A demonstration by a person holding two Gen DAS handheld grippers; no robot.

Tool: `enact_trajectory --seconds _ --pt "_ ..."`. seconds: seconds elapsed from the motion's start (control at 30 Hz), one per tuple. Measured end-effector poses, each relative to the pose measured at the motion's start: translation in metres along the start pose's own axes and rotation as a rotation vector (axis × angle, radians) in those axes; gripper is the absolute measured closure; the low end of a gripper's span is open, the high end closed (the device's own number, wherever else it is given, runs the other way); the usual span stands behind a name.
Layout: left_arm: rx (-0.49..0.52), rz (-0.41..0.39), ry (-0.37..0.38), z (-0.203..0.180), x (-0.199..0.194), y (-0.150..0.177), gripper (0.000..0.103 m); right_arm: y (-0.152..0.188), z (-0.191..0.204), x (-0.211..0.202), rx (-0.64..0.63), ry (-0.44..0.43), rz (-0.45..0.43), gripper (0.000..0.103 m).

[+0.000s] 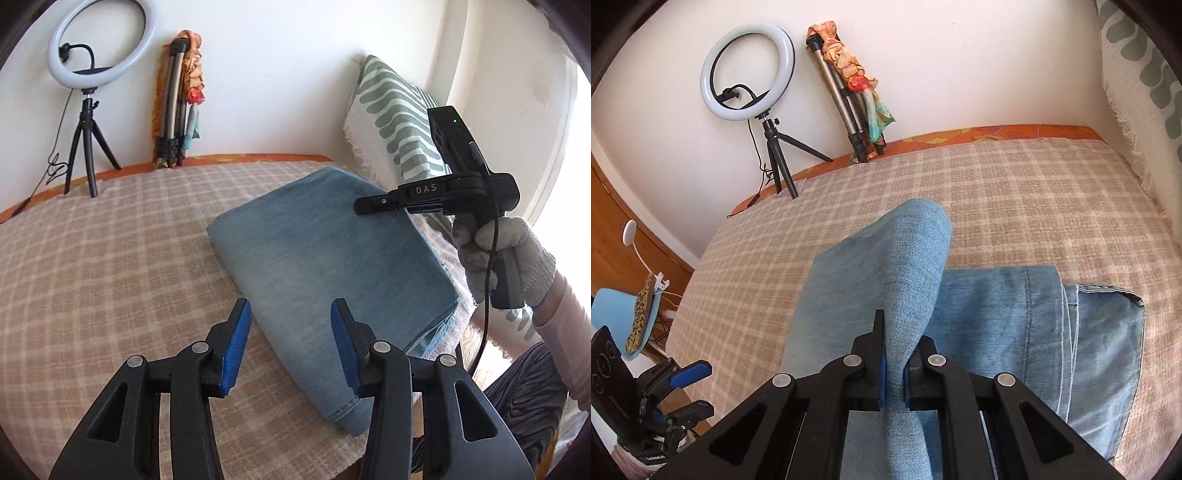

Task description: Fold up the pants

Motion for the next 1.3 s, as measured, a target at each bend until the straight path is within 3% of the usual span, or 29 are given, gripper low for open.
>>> enact_trajectory --seconds 0.33,0.6,0.8,0.87,1.1,1.2,1.3 --pt "0.134 0.056 0.063 -0.043 0.033 0.005 0.06 0.001 -0.075 -0.049 0.123 0.074 -0.088 0.099" --pt "0.194 0.1 0.096 -0.067 0.054 0.011 0.06 0.006 -0.108 -0.031 0.138 0.149 -0.03 0.099" --pt "0.226 0.142 0.104 -0.073 0.067 0.02 0.06 0.006 -0.105 -0.033 0.064 0.294 -0.043 0.079" --pt "0.224 0.144 0.106 -0.072 0.068 0.02 0.06 0.005 -0.106 -0.04 0.069 0.312 -0.062 0.079" --pt "0.233 0.143 0.106 -0.075 0.069 0.021 0.06 0.001 -0.083 -0.058 -0.007 0.247 -0.191 0.074" --pt "0.236 0.14 0.105 -0.077 0.07 0.02 0.06 -0.01 -0.079 -0.041 -0.011 0.19 -0.18 0.074" --pt "0.235 0.14 0.106 -0.077 0.07 0.02 0.06 -0.019 -0.093 -0.022 0.077 0.117 -0.156 0.074"
Point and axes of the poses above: each gripper's, at about its wrist camera, not at the fingertips, and x roughly the way its jaws point, z to its left, y to its underside, the point moved 2 cm from there along x, roughly the way its jaws point, and after that the axes turned 5 degrees about x, right-handed, at the moved point
